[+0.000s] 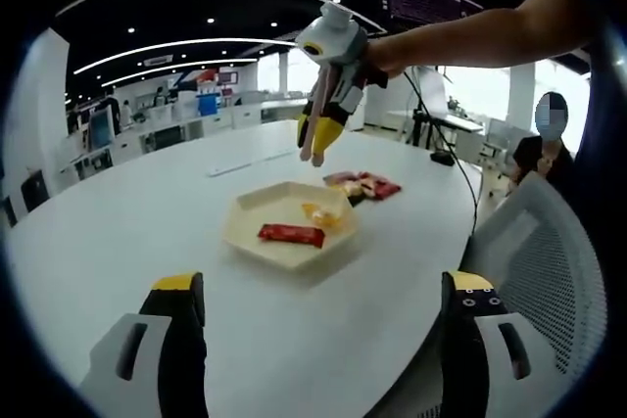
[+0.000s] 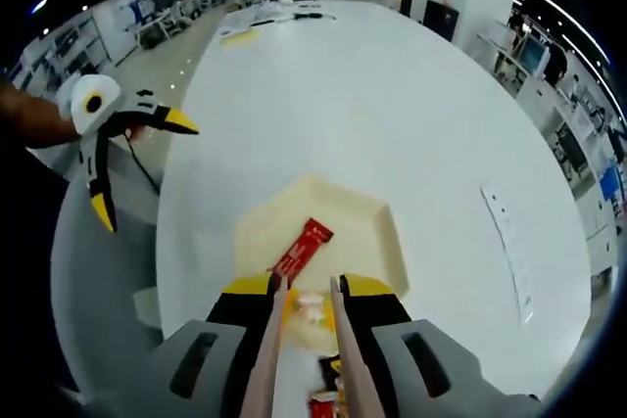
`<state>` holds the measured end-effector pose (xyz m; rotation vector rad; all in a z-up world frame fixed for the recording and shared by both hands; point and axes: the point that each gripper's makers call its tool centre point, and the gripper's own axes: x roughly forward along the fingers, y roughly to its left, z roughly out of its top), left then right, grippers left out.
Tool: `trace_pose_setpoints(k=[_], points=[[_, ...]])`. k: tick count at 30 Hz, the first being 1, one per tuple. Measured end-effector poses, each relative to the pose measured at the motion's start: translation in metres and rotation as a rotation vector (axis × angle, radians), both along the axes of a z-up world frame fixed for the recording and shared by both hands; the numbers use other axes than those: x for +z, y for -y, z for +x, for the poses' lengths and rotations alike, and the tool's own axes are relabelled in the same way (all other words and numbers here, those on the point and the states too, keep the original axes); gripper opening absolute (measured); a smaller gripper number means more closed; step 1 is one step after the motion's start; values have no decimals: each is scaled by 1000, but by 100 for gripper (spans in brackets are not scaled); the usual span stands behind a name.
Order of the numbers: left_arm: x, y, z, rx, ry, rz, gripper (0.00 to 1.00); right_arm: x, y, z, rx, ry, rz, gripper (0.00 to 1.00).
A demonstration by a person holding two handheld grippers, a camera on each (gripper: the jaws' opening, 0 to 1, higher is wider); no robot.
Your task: Place the target food into the container with the food tongs after gripping and lifting it, then release it inside without dropping or visibly crushing the food.
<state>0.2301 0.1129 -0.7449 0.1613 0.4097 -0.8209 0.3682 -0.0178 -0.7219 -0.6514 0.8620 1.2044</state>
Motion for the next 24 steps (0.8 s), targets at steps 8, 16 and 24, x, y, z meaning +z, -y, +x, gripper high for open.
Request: trace_pose_setpoints(k=[8,16,24], points=[[0,1,-1,-4,-1,2,97,-6,27,0,-31,2,-16,25],[-2,1,-1,-7,-3,10,97,-3,45,-2,-48,12,-16,25],[-3,1,-2,-8,-6,17,97,-3,58,-6,-53,20,-16,25]])
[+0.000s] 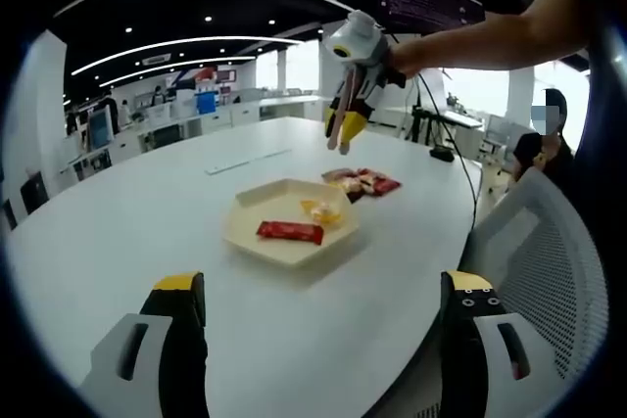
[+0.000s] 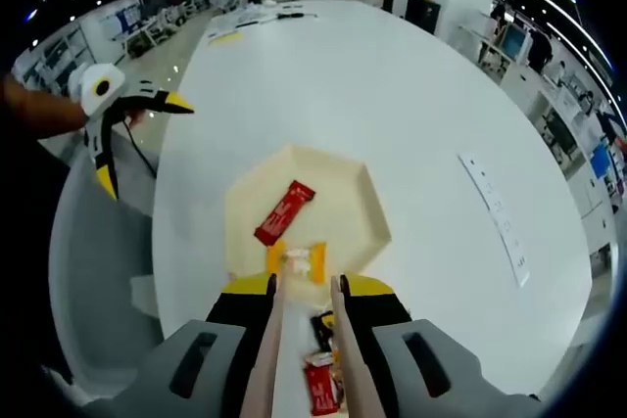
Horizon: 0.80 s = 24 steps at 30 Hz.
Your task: Place the target food into the container with the food tongs after gripping and lifting it, then release it inside without dropping or visibly crushing the food.
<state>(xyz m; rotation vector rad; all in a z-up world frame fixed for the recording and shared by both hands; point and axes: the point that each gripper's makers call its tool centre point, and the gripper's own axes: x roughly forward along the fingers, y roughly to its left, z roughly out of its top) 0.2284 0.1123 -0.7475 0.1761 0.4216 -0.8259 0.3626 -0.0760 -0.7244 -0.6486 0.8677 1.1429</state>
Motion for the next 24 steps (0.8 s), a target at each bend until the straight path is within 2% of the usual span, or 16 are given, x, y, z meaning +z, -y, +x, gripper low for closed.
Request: trace_pose_setpoints(k=[9,24], points=[[-2,1,-1,-7,-5,4,97,1,16,-7,-8,3,8,26],[-4,1,-1,-11,-10,8,96,-7,44,-11,-13,8,5,26]])
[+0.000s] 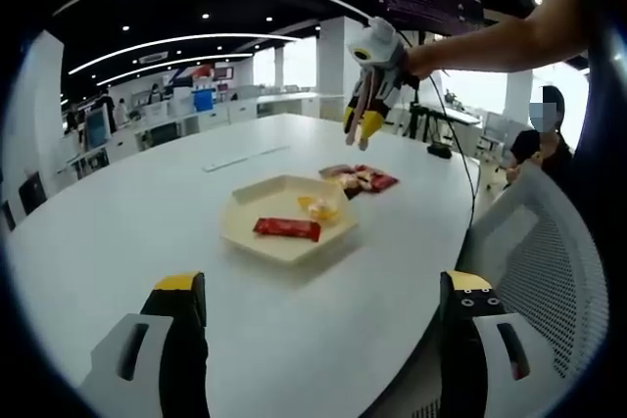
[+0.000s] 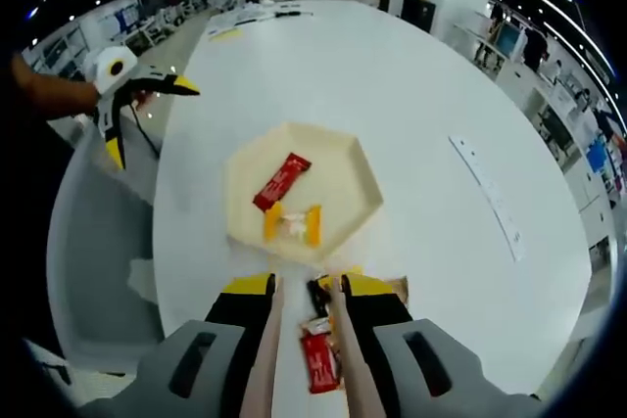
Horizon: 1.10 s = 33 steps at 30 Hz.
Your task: Place the target food into the container with the food tongs after gripping and lifting it, then release it inside without dropping or visibly crushing the food.
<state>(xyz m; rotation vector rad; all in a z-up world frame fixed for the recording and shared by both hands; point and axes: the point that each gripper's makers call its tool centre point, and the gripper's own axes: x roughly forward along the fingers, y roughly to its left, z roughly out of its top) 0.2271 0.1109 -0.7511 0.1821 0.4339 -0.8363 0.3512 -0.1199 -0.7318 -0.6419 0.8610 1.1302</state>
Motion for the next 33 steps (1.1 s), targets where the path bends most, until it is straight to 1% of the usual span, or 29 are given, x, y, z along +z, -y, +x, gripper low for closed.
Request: trace_pose_setpoints(k=[5,15,27,33], points=[[0,0,0,2,-2,0,96,-1,8,-1,-10,-2,2,26],[-1,-1,1,1,-4,1,96,-8,29,-7,-29,-13,1,27],[-1,0,0,0,-6,6,95,-15,52,-14,-47,-18,-13,27],[-2,0,0,-3,-6,9,95,-22,61,-19,-57,-25,-18,27]])
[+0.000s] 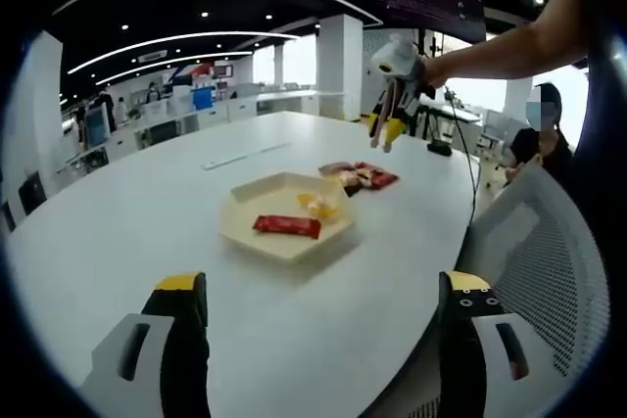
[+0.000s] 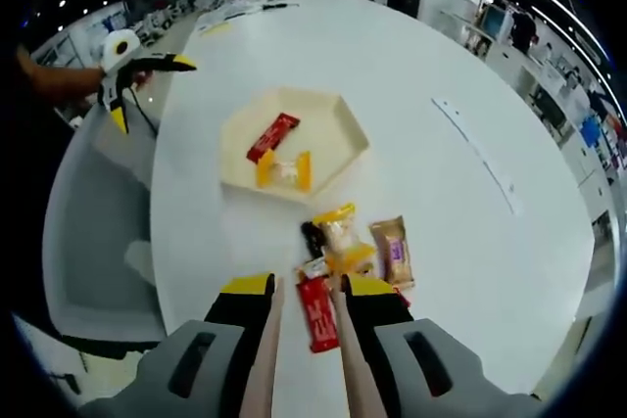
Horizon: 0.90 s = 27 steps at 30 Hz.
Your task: Place the target food into the container with the food tongs after gripping and lifting it, then release it inside without dropping or visibly crushing the food.
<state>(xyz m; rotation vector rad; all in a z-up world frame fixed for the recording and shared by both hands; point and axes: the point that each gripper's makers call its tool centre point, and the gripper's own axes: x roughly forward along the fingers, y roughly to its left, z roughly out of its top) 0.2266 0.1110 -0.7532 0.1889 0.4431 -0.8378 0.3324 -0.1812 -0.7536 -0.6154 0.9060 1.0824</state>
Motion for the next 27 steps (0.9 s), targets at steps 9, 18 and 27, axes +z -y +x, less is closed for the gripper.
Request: trace_pose_setpoints(k=[9,18,27], points=[[-1,0,0,-4,0,3,94,-1,3,-2,-12,0,5,27],[0,-1,0,2,3,6,94,-12,12,-2,7,16,-5,26],[-2,-1,1,3,0,11,94,-23,13,-6,16,13,7,27]])
